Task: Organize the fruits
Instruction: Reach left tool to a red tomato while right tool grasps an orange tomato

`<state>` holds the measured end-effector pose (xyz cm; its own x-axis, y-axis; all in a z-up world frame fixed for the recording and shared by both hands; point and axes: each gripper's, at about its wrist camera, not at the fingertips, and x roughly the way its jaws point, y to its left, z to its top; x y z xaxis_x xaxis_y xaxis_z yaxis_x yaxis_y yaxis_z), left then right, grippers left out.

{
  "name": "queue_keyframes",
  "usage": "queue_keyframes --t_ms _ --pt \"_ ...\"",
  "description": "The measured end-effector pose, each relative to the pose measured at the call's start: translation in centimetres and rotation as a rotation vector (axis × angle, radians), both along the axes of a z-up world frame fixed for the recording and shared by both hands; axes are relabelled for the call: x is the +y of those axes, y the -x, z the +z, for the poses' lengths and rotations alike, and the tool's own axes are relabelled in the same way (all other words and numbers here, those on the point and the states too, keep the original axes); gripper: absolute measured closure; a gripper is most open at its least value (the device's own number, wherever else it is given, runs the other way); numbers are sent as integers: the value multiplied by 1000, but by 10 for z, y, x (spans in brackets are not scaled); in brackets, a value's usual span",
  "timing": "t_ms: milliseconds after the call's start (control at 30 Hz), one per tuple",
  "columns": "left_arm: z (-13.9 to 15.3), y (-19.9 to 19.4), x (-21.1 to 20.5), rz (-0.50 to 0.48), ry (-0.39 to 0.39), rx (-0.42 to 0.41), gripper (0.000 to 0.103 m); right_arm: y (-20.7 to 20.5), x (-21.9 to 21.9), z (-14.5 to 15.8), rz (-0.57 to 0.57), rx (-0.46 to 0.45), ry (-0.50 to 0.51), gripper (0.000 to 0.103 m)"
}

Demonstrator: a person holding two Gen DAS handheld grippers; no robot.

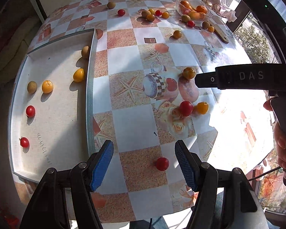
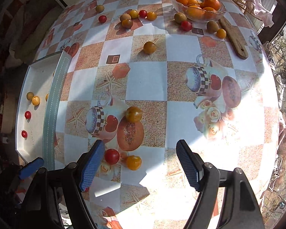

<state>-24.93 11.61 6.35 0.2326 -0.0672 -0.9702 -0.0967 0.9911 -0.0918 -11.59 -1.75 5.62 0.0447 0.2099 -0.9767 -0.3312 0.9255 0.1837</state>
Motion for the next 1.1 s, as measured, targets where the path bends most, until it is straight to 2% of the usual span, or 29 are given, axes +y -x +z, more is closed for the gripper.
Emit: queue_keyframes --t_ms 267,467,600,867,933,1000,1033,1100 --pt "-29 4 -21 19 8 61 35 -9 13 -17 54 -6 7 25" --pt "-38 7 -24 38 -3 80 35 -5 12 -21 62 10 8 28" --pt "-43 9 -25 41 -15 84 35 14 -3 -19 74 31 18 39" --pt "-46 13 -40 15 -54 73 35 37 -5 -29 126 60 10 51" --pt "-47 11 -43 9 -61 73 35 35 1 -30 132 39 8 53" --pt "-46 9 -47 5 -64 69 39 33 6 -30 148 35 1 63" --pt "-45 8 -47 -1 -66 67 44 32 8 -30 151 34 -2 65" --pt "-42 8 -52 -17 -69 64 54 31 13 -32 166 31 6 78"
